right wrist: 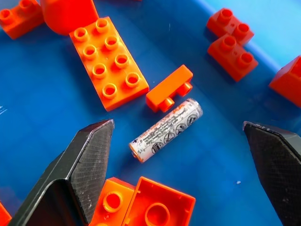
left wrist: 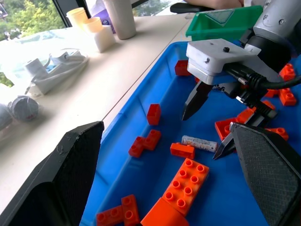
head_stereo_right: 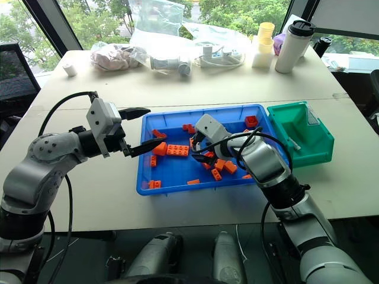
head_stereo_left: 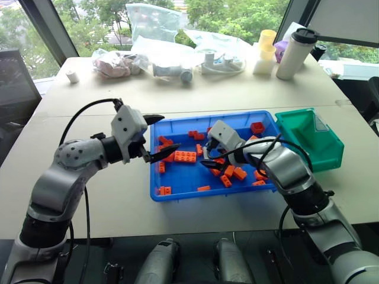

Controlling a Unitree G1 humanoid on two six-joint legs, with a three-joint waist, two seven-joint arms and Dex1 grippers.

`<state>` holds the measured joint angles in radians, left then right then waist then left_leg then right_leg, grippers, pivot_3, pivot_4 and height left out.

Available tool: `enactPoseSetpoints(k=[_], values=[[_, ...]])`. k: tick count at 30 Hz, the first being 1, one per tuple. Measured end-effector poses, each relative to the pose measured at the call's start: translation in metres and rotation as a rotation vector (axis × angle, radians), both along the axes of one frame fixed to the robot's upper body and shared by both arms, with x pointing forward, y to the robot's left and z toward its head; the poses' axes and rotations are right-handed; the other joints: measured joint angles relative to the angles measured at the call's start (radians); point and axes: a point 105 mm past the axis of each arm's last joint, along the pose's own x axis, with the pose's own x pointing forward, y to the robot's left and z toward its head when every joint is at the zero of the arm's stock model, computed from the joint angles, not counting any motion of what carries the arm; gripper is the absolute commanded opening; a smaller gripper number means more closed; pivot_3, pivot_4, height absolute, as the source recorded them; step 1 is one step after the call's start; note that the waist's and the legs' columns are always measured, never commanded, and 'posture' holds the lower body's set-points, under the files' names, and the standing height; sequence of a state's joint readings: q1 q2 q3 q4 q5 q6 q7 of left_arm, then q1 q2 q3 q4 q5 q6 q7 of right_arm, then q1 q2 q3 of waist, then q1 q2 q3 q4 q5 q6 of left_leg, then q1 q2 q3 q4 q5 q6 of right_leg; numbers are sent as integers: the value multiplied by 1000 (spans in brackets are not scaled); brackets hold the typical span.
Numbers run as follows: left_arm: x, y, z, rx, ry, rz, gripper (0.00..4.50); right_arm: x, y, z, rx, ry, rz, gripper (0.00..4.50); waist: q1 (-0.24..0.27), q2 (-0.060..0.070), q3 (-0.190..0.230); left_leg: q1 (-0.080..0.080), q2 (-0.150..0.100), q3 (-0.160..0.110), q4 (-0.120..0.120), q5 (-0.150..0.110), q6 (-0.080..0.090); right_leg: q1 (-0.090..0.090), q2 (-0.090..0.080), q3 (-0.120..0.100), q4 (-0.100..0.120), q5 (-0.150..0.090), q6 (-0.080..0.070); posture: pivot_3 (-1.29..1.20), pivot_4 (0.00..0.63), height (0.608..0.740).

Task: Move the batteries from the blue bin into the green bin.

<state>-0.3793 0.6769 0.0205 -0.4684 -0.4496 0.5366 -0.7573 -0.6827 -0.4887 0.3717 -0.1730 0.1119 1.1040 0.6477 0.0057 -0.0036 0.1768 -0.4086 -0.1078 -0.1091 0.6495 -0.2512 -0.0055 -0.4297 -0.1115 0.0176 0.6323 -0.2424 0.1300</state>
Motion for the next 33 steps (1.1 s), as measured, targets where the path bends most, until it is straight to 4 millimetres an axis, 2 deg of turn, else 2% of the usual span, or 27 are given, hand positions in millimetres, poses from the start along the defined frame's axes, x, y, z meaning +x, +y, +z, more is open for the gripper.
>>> enactPoseSetpoints(k=[1, 4, 11, 15, 18, 23, 24, 28, 30, 33], values=[[-1, 0, 0, 1, 0, -1, 4500, 0, 0, -2, -4, 3, -6, 4457, 0, 0, 0, 0, 0, 0, 0, 0, 0, 0, 0, 0, 0, 0, 0, 0, 150, 740], [-1, 0, -1, 1, 3, 0, 4500, 0, 0, -2, -5, -2, -14, 3696, -1, 0, 0, 0, 0, 0, 0, 0, 0, 0, 0, 0, 0, 0, 0, 0, 150, 740], [-1, 0, -1, 1, 2, 0, 4500, -1, 8, -5, 14, 14, -24, 157, -4, 0, 0, 0, 0, 0, 0, 0, 0, 0, 0, 0, 0, 0, 0, 0, 150, 740], [-1, 0, -1, 1, 2, 1, 4500, -1, 5, -3, 22, 28, -40, 157, -4, 0, 0, 0, 0, 0, 0, 0, 0, 0, 0, 0, 0, 0, 0, 0, 150, 740], [-1, 0, -1, 0, 0, 1, 4500, 4, -9, 8, 32, 18, -93, 157, -2, 0, 0, 0, 0, 0, 0, 0, 0, 0, 0, 0, 0, 0, 0, 0, 150, 740], [-1, 0, -1, -2, -1, 0, 4500, 19, -56, 66, 57, -144, -223, 157, 0, 0, 0, 0, 0, 0, 0, 0, 0, 0, 0, 0, 0, 0, 0, 0, 150, 740], [-1, -2, -1, -5, -1, -4, 4500, 19, -67, 73, 49, -158, -242, 157, 2, 0, 0, 0, 0, 0, 0, 0, 0, 0, 0, 0, 0, 0, 0, 0, 150, 740], [0, -1, -4, -9, 6, -6, 4500, 9, -163, 103, -54, -230, -494, 157, 16, 0, 0, -1, -1, 0, 0, -1, 2, 1, -1, -1, -2, 0, 0, 0, 150, 740], [3, 0, -6, -17, 18, -5, 4500, 0, -200, 111, -93, -256, -598, 157, 8, 0, 0, 0, 0, 1, 0, -3, 5, 2, -1, -1, -2, 0, 0, 0, 150, 740], [5, -8, -4, -19, 6, -42, 4500, -7, -216, 96, -130, -223, -626, 157, -8, 0, 0, 1, 1, 2, -1, -3, 5, 1, 0, 0, -1, 0, 0, 0, 150, 740]])
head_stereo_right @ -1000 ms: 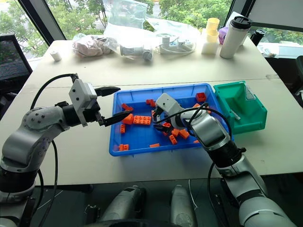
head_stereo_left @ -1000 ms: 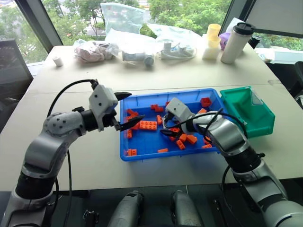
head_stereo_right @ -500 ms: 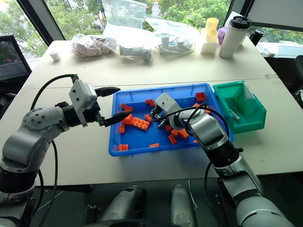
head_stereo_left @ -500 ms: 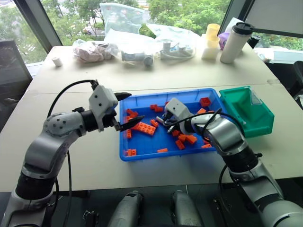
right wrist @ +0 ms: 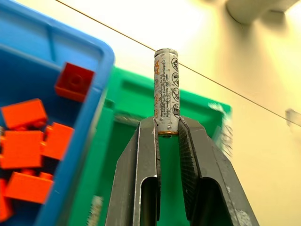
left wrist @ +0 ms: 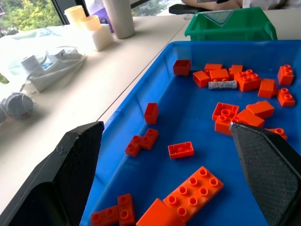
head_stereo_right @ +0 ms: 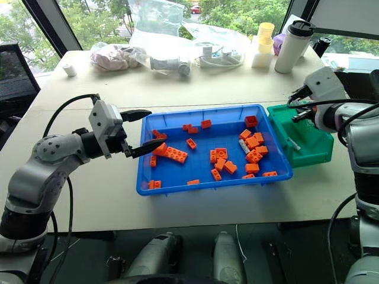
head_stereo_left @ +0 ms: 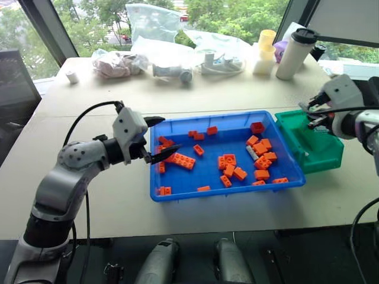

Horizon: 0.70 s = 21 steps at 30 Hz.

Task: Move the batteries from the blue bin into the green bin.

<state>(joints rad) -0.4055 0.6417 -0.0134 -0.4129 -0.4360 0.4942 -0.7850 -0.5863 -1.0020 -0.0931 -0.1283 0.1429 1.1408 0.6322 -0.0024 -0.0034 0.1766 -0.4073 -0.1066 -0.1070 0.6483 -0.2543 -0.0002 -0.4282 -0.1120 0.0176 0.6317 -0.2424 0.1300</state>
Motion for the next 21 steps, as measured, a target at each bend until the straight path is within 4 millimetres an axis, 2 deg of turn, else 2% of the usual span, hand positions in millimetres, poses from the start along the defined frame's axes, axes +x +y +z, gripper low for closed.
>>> enactPoseSetpoints(k=[6, 7, 8, 10, 14, 16, 18, 19, 21], values=[[5, -3, 1, -5, -7, -20, 4500, -9, -14, -25, -3, 71, -8, 157, -9, 1, 0, 0, 0, 0, 0, 0, 0, 0, 1, 0, 0, 0, 0, 0, 150, 740], [6, -3, 1, -9, -6, -21, 4500, -10, -14, -29, -1, 81, 4, 1040, -8, 1, 0, 0, 0, 0, 0, 0, 0, 0, 0, 0, 0, 0, 0, 0, 150, 740], [7, -3, 2, -10, -5, -24, 4500, -11, -14, -31, -2, 86, 9, 1338, -7, 1, 0, 0, 0, 0, 0, 0, 0, 0, 0, 0, 0, 0, 0, 0, 150, 740], [6, -4, 1, -9, -4, -31, 4500, -11, -13, -34, -4, 87, 16, 2259, -7, 1, 0, 0, -1, 0, 0, 0, 0, 0, 0, 0, 0, 0, 0, 0, 150, 740], [6, -4, 1, -7, -2, -37, 4500, -4, -9, -15, -12, 23, 23, 4270, -8, 1, 0, 0, 0, 0, 0, 1, -1, 0, 0, 0, 0, 0, 0, 0, 150, 740], [5, -4, 1, -6, -3, -39, 4500, 1, -3, 6, 13, -33, 24, 4270, -9, 1, 0, 0, 0, 0, 0, 1, -2, -1, 0, 0, 0, 0, 0, 0, 150, 740], [5, -4, 1, -5, -3, -40, 4500, 3, 14, 26, 51, -91, 65, 4270, -9, 1, 0, 0, 0, -1, 0, 1, -2, -1, 1, 0, 0, 0, 0, 0, 150, 740], [5, -4, 1, -4, -3, -38, 4500, 3, 34, 33, 92, -114, 118, 4270, -10, 0, 0, 0, 1, -1, 0, 1, -2, -1, 1, 0, 0, 0, 0, 0, 150, 740], [5, -4, 1, -5, -4, -40, 4500, 2, 69, 26, 152, -93, 226, 4270, -9, 0, 0, 0, 1, -1, 0, 1, -2, 0, 0, 0, 0, 0, 0, 0, 150, 740]])
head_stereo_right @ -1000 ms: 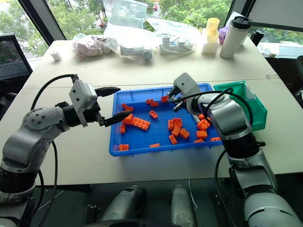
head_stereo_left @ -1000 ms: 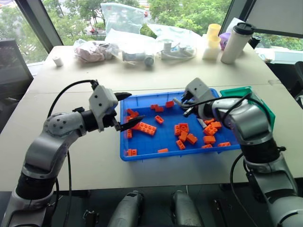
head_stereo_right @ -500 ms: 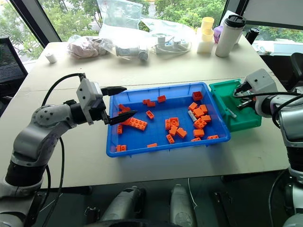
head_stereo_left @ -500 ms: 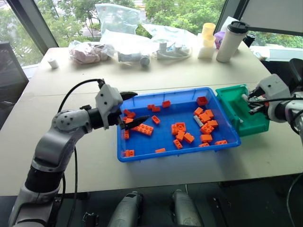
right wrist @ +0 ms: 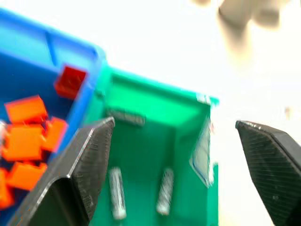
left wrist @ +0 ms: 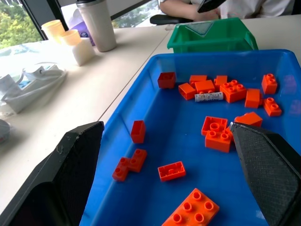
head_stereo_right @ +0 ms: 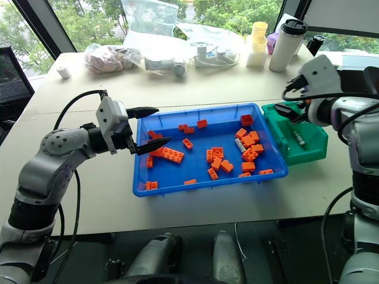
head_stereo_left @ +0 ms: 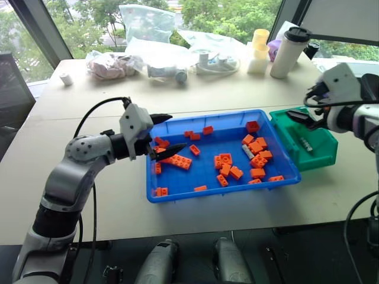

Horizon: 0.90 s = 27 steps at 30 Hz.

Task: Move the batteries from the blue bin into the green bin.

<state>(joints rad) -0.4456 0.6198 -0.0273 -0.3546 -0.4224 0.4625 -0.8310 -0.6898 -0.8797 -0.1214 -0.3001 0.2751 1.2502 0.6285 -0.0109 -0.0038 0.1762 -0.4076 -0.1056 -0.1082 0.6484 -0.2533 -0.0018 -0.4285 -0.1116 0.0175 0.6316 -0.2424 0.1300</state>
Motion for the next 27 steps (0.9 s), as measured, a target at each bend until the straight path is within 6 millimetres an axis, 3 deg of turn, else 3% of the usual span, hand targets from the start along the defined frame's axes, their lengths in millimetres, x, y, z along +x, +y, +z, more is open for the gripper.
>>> enactPoseSetpoints(k=[3, 8, 10, 19, 27], values=[[0, 0, 0, -1, 0, 5, 4500, -12, 49, -44, 50, 153, 152, 4270, 11, 0, 0, -1, -2, -1, 1, 0, 0, 0, -1, -1, 0, 0, 0, 0, 150, 740], [-1, 1, -1, 3, 4, 11, 4500, -27, 66, -100, 41, 319, 182, 4270, 26, -2, -1, -1, -3, -1, 2, 1, -2, 1, -2, -1, -1, 0, 0, 0, 150, 740], [-1, 1, -1, 4, 2, 11, 4500, -30, 70, -114, 36, 358, 191, 4270, 23, -2, -1, -1, -3, -1, 2, 1, -2, 1, -2, -1, 0, 0, 0, 0, 150, 740], [-4, 1, -1, 5, -6, 22, 4500, -24, 67, -114, 22, 321, 188, 4270, 21, -2, -1, -1, -2, -1, 2, 1, -2, 0, -1, -1, 0, 0, 0, 0, 150, 740], [-5, 1, -3, 6, 1, 36, 4500, -17, 50, -112, 7, 326, 136, 4270, 22, -2, -1, -1, -2, 0, 2, 1, -1, 1, -1, -1, 0, 0, 0, 0, 150, 740]])
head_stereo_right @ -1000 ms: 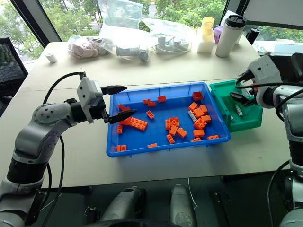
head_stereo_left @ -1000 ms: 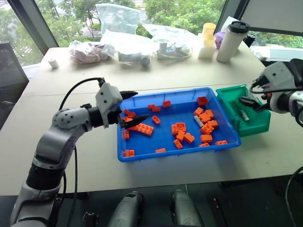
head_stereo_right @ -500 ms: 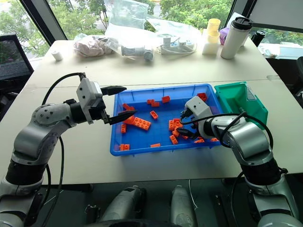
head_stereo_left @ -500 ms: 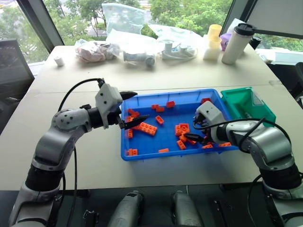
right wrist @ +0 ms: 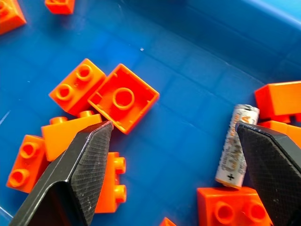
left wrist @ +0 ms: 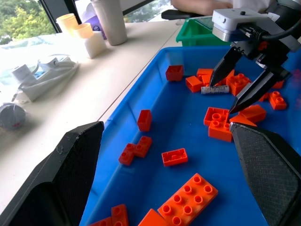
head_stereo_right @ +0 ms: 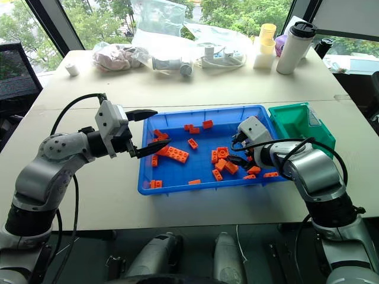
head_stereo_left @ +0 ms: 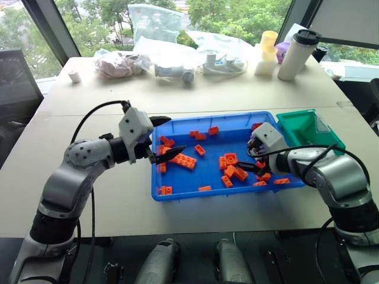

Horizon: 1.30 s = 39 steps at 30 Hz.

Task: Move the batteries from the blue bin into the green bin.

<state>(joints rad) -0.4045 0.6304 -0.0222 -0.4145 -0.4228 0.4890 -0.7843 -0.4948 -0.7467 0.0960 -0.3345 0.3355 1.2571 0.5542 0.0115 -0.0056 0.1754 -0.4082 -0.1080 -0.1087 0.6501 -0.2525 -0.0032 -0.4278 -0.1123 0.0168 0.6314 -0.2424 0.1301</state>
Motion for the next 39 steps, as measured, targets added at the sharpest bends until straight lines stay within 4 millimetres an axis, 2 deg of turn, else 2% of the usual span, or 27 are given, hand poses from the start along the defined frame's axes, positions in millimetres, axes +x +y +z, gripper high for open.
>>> enactPoseSetpoints(k=[6, 12, 15, 20, 22, 26, 28, 31, 33, 36, 39], values=[[0, 0, 0, -1, 0, 2, 4500, 2, -8, -5, -3, 18, -28, 4270, 0, 0, 0, 0, 0, 0, 0, 0, 0, 0, 0, 0, 0, 0, 0, 0, 150, 740], [0, 0, 0, -1, -1, 2, 4500, 3, -1, -11, 36, 35, -30, 4270, -1, 0, 0, 0, 0, 0, 0, 0, 0, 0, 0, 0, 0, 0, 0, 0, 150, 740], [0, 0, 0, -1, -1, 3, 4500, 4, 2, -11, 44, 35, -31, 3459, 0, 0, 0, 0, 0, 0, 0, 0, 0, 0, 0, 0, 0, 0, 0, 0, 150, 740], [0, 0, 0, -1, -1, 4, 4500, 7, 8, -11, 53, 38, -19, 835, -1, 0, 0, 0, 0, 0, 0, 0, 0, 0, 0, 0, 0, 0, 0, 0, 150, 740], [0, 0, 0, -1, -1, 5, 4500, 7, 9, -11, 54, 38, -15, 12, -1, 0, 0, 0, 0, 0, 0, 0, 0, 0, 0, 0, 0, 0, 0, 0, 150, 740], [1, 0, 0, -2, -2, 6, 4500, 10, 9, -4, 50, 21, -13, 37, -1, 0, 0, 0, 0, 0, 0, 0, 0, 0, 0, 0, 0, 0, 0, 0, 150, 740], [1, 0, 0, -2, -2, 6, 4500, 15, 6, 12, 56, -26, -23, 37, -1, 0, 0, 0, 0, 0, 0, 0, 0, -1, 0, 0, 0, 0, 0, 0, 150, 740], [0, 0, 0, 0, 0, 2, 4500, 30, -20, 65, 66, -186, -109, 37, 1, 1, 0, 0, 0, 0, 0, 0, 0, 0, 0, 0, 0, 0, 0, 0, 150, 740], [0, 1, 0, 2, 2, 0, 4500, 31, -48, 97, 31, -289, -180, 37, 6, 0, 0, 0, 0, -1, 0, 0, 0, 1, 0, -1, -1, 0, 0, 0, 150, 740], [0, 1, -1, 4, 8, -5, 4500, 29, -78, 110, 13, -323, -259, 37, 1, 0, 0, 0, 0, 0, 0, 0, 1, 1, 0, -1, -1, 0, 0, 0, 150, 740], [1, -1, -1, -2, 12, -17, 4500, 27, -105, 104, -20, -307, -326, 37, -2, 0, 0, 0, 1, 1, -1, -1, 2, 0, 0, -1, -1, 0, 0, 0, 150, 740]])
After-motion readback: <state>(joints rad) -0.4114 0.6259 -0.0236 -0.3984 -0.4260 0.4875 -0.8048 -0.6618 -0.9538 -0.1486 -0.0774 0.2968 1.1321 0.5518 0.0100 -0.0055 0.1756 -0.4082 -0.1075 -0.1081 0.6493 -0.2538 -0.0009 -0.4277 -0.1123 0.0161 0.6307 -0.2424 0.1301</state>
